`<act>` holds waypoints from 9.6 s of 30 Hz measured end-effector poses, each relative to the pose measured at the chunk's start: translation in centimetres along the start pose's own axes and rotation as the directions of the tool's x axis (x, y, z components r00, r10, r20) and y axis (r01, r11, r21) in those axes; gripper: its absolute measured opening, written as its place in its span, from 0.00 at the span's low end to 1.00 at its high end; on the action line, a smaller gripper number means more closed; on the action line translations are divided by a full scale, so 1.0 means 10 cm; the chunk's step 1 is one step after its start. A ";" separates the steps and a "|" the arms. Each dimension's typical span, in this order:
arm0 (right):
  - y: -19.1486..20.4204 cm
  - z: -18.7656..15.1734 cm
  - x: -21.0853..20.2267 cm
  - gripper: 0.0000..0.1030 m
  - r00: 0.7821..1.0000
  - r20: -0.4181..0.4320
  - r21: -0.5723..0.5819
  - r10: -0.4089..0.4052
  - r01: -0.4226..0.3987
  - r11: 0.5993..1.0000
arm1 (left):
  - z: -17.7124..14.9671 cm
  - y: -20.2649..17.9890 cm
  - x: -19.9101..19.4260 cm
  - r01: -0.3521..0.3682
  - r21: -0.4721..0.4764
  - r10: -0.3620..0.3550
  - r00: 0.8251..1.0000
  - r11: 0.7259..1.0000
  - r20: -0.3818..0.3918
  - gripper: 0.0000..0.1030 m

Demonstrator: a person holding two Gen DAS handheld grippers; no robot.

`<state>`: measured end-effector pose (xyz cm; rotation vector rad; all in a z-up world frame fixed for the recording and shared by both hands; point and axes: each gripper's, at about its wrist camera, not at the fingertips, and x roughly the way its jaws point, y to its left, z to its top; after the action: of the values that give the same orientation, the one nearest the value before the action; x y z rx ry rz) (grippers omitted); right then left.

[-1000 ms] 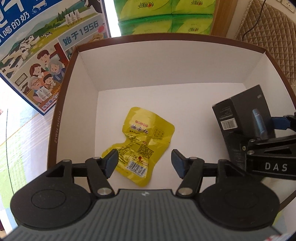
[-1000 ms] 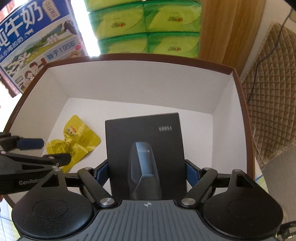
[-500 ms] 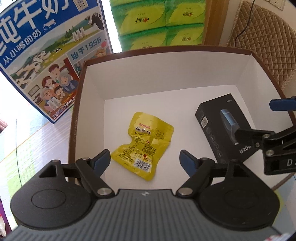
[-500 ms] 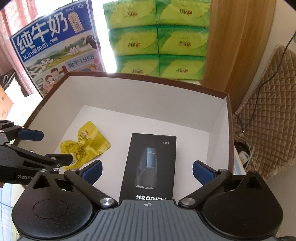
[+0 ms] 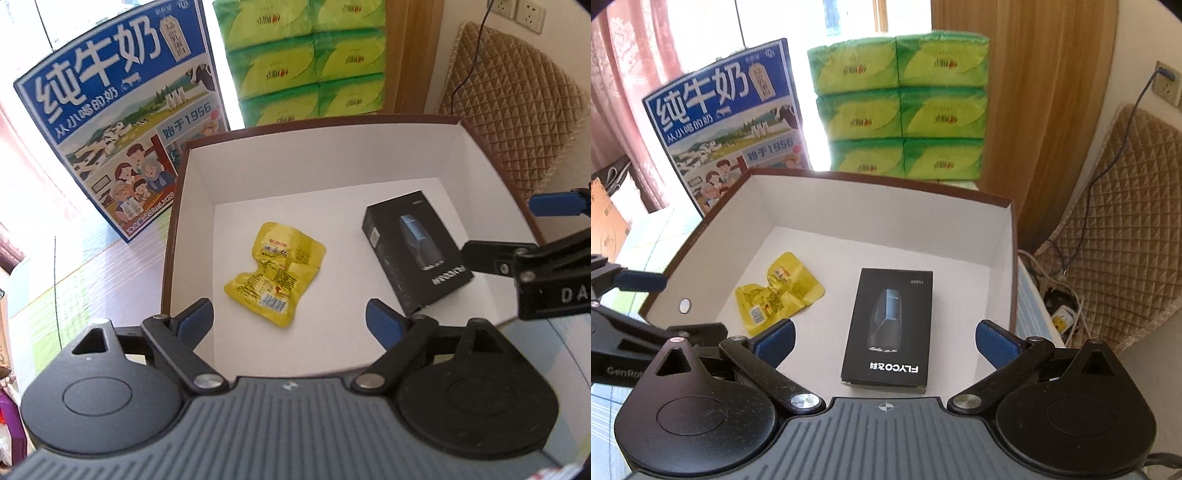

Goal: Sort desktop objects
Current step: 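Open the left tool to drop the packet while the right tool releases the shaver box, then withdraw both tools from the brown box back toward the remaining items, then grasp the brown hair clip with the left tool while the right tool grasps the clear cup, then carry the hair clip and clear cup over the brown box with both tools, then open the left tool to drop the hair clip while the right tool releases the cup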

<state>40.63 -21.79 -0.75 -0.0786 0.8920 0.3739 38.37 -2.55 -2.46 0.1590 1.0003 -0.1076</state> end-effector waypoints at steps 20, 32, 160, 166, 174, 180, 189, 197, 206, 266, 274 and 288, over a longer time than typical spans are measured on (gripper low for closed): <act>0.31 -0.43 -0.83 0.98 0.995 0.094 -0.040 0.032 -0.029 0.999 | -0.56 -0.02 -0.93 -0.003 -0.066 0.010 0.994 0.998 0.105 0.86; 0.39 -0.76 -1.14 0.98 0.992 0.102 -0.072 0.073 -0.065 0.995 | -1.04 0.04 -1.33 -0.014 -0.109 0.030 0.989 0.994 0.143 0.86; 1.25 -1.84 0.03 0.63 0.885 -0.266 -0.410 0.383 -0.463 0.786 | -2.93 0.61 -1.17 -0.229 -0.464 0.219 0.973 0.856 -0.075 0.22; 1.33 -1.84 0.10 0.59 0.889 -0.268 -0.436 0.371 -0.456 0.776 | -2.76 0.59 -1.08 -0.209 -0.441 0.204 0.977 0.873 -0.059 0.22; 1.39 -1.90 0.13 0.47 0.895 -0.270 -0.479 0.356 -0.445 0.757 | -2.57 0.57 -1.04 -0.185 -0.409 0.190 0.981 0.894 -0.030 0.22; 1.29 -1.76 -0.09 0.47 0.898 -0.236 -0.441 0.371 -0.439 0.783 | -2.47 0.49 -1.06 -0.163 -0.382 0.174 0.985 0.910 -0.005 0.22; 0.98 -1.54 -0.46 0.47 0.912 -0.190 -0.373 0.362 -0.409 0.833 | -2.16 0.30 -1.13 -0.101 -0.311 0.128 0.989 0.945 0.068 0.22; 0.56 -1.35 -0.74 0.47 0.924 -0.132 -0.303 0.358 -0.382 0.873 | -1.77 0.02 -1.14 -0.019 -0.218 0.050 0.989 0.976 0.137 0.22; 0.09 -0.92 -0.88 0.47 0.941 -0.049 -0.252 0.335 -0.336 0.908 | -1.17 -0.16 -1.11 0.054 -0.129 -0.025 0.977 0.990 0.212 0.22; 0.32 -0.07 0.91 0.47 0.947 -0.191 -0.064 0.257 -0.274 0.960 | 0.09 0.18 0.56 -0.014 -0.042 0.014 1.000 0.999 -0.015 0.37; 0.41 -0.09 0.84 0.80 0.966 -0.151 -0.180 0.209 -0.235 0.955 | 0.07 0.22 0.50 -0.020 -0.042 0.020 1.000 0.999 -0.005 0.51; 0.17 -0.03 0.50 0.98 0.981 -0.126 -0.141 0.147 -0.165 0.976 | 0.04 0.11 0.32 -0.009 -0.016 0.009 1.000 1.000 0.016 0.80</act>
<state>42.62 -18.84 -4.69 -0.1712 0.9861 0.5883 40.59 -1.63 -4.87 0.1478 0.9841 -0.0929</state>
